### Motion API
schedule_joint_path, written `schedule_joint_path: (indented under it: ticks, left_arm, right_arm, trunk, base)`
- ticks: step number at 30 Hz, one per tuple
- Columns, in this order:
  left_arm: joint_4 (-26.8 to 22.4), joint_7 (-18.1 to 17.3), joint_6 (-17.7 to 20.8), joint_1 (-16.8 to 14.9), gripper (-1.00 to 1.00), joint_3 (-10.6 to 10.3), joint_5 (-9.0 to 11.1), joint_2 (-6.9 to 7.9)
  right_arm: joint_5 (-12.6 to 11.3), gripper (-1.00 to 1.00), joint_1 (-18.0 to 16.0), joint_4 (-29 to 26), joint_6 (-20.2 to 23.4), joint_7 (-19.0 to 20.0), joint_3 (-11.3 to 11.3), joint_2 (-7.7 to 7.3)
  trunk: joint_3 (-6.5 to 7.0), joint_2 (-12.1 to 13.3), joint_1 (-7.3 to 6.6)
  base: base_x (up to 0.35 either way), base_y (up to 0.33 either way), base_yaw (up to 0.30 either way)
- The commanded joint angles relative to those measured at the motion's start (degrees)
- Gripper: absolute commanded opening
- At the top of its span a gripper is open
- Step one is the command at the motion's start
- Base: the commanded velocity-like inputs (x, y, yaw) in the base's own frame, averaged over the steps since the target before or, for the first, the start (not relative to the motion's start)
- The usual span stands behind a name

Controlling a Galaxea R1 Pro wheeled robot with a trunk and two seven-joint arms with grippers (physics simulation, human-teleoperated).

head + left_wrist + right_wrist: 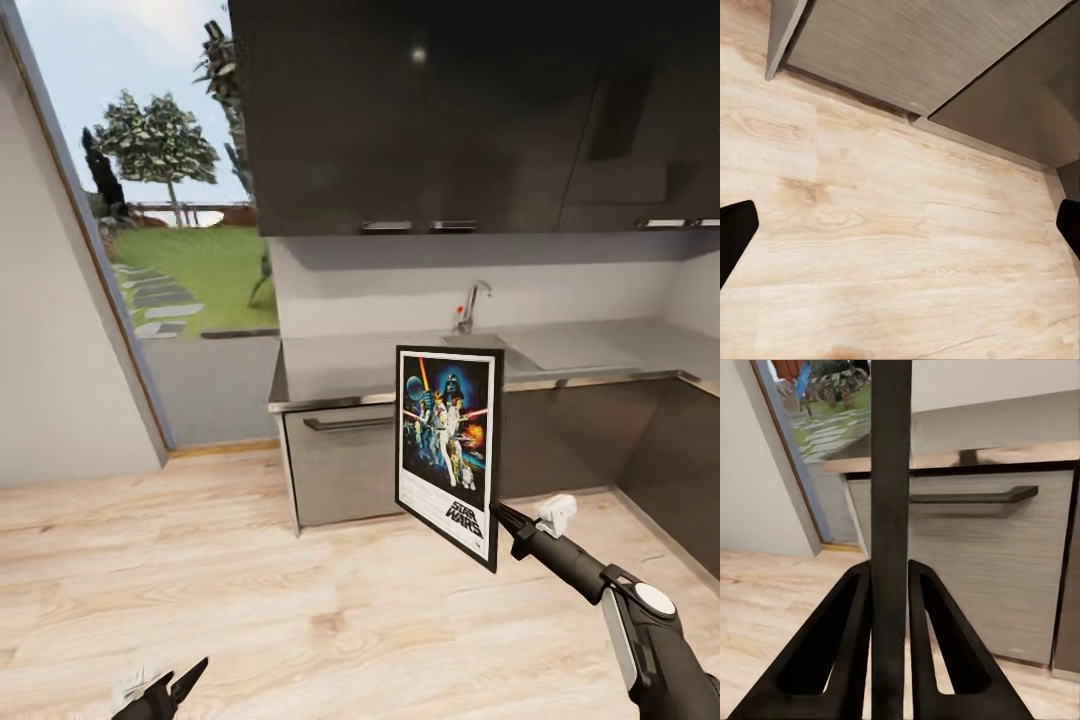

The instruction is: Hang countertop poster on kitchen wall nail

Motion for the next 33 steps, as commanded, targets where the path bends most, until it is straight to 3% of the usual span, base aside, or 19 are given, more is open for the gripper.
schedule_joint_path:
  ticks: [1, 14, 16, 18, 20, 22, 28, 33]
  left_arm:
    - [0.0, -0.04, -0.31, -0.05, 1.0, -0.5, 0.32, 0.01]
    - [0.11, 0.13, -0.31, 0.03, 1.0, -0.51, 0.35, 0.01]
    - [0.13, 0.16, -0.35, 1.4, 1.0, -0.34, 0.63, 0.05]
    - [0.14, 0.15, -0.38, 2.98, 1.0, -0.2, 1.34, 0.13]
    - [0.15, -0.01, -0.72, 7.68, 1.0, -0.09, 5.51, 0.17]
    - [0.15, -0.08, -0.9, 9.82, 1.0, -0.15, 7.37, 0.14]
    - [0.09, -0.29, -1.01, 11.74, 1.0, -0.19, 8.95, 0.1]
    - [0.06, -0.3, -1.01, 12.14, 1.0, -0.13, 9.29, 0.1]
  right_arm:
    - [-0.03, -1.0, -0.06, -0.05, 0.27, 0.51, -0.14, 0.02]
    - [-0.04, -1.0, -0.06, -0.1, 0.29, 0.5, -0.22, 0.02]
    - [-0.06, -1.0, -0.06, -0.12, 0.3, 0.5, -0.26, 0.02]
    - [-0.08, -1.0, -0.06, -0.13, 0.31, 0.5, -0.26, 0.02]
    - [-0.1, -1.0, -0.06, -0.15, 0.32, 0.55, -0.25, 0.02]
    - [-0.09, -1.0, -0.06, -0.66, 0.32, 0.55, -0.24, 0.02]
    - [0.07, -1.0, -0.06, -1.96, 0.32, 0.52, -0.16, 0.19]
    - [1.64, -1.0, -0.06, -2.26, 0.32, 0.51, -0.14, 0.36]
  trunk:
    - [-0.13, -0.13, 0.04]
    - [-0.13, -0.13, 0.04]
    - [-0.13, -0.13, 0.04]
    - [-0.13, -0.13, 0.04]
    - [-0.13, -0.13, 0.04]
    - [-0.13, -0.13, 0.04]
    - [-0.13, -0.13, 0.04]
    - [-0.13, -0.13, 0.04]
  base:
    - [-0.014, 0.197, 0.245]
    - [-0.004, 0.051, 0.272]
    - [0.0, 0.004, 0.281]
    - [0.0, 0.003, 0.281]
    - [0.0, 0.001, 0.281]
    - [0.0, 0.0, 0.281]
    - [0.0, 0.0, 0.281]
    - [0.001, 0.0, 0.281]
